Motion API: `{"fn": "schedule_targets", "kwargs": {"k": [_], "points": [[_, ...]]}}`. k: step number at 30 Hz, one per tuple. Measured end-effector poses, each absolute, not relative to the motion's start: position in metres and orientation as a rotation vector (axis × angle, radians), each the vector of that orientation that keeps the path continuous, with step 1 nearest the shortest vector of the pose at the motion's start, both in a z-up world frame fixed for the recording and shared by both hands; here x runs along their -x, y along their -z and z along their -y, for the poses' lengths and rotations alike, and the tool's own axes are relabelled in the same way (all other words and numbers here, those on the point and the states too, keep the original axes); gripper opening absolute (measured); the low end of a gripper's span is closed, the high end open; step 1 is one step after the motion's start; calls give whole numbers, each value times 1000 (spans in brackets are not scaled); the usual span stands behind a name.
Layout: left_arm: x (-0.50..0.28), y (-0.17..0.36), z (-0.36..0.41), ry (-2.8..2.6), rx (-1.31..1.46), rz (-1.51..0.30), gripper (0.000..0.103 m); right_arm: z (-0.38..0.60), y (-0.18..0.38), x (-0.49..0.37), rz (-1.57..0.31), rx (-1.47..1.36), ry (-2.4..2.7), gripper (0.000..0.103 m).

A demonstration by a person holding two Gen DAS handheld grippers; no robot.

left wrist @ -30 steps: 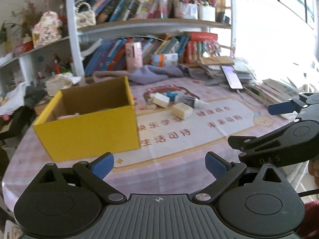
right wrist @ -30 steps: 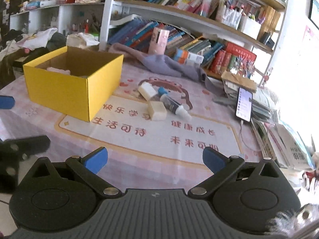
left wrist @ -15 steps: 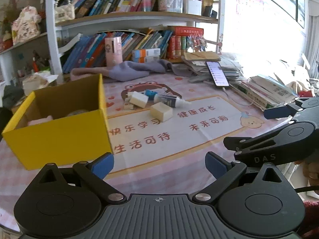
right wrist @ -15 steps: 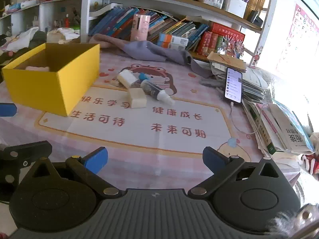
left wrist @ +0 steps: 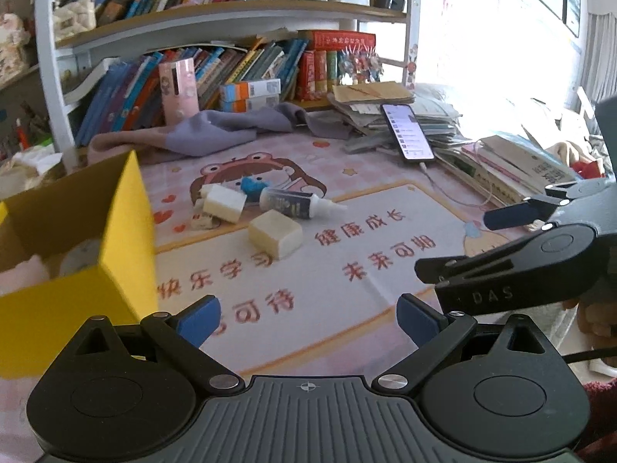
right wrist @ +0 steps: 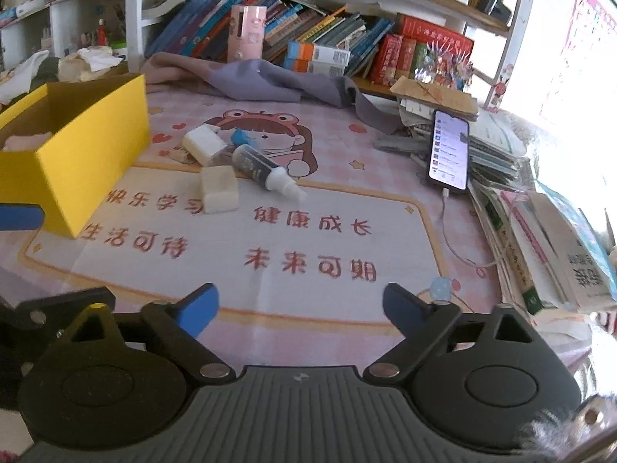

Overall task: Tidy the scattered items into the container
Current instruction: 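Grasp white eraser block with left tool while right tool grasps white-and-blue glue bottle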

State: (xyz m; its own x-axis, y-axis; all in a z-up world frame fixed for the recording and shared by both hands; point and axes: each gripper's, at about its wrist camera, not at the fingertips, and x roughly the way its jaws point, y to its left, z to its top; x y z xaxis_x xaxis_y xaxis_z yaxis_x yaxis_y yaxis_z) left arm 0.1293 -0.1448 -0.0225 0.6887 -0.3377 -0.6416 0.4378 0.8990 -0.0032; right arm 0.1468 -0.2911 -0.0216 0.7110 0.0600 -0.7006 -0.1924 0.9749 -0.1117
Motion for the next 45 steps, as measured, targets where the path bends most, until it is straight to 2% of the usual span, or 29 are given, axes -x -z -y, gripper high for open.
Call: {"fn": "schedule_targets", "kwargs": {"k": [4, 15, 19, 21, 23, 29, 41, 45], "points": [[-158, 28, 160, 403, -155, -717, 100, 303, 22, -184, -764, 164, -192, 84], [-241, 46, 190, 268, -91, -758, 98, 305, 29, -286, -720, 225, -426, 59], [-263, 58, 204, 230, -111, -779, 93, 294, 37, -327, -751, 245, -530, 55], [-272, 65, 209, 207, -118, -793, 89, 286, 44, -348, -796, 265, -589, 55], [-282, 72, 214, 186, -118, -822, 81, 278, 51, -363, -821, 281, -637, 55], [-303, 86, 217, 119, -84, -891, 73, 258, 69, -391, -842, 321, -716, 54], [-309, 94, 213, 111, -70, -910, 43, 261, 86, -406, -904, 310, -777, 43], [-306, 91, 210, 107, -79, -929, 39, 255, 88, -405, -876, 344, -784, 43]]}}
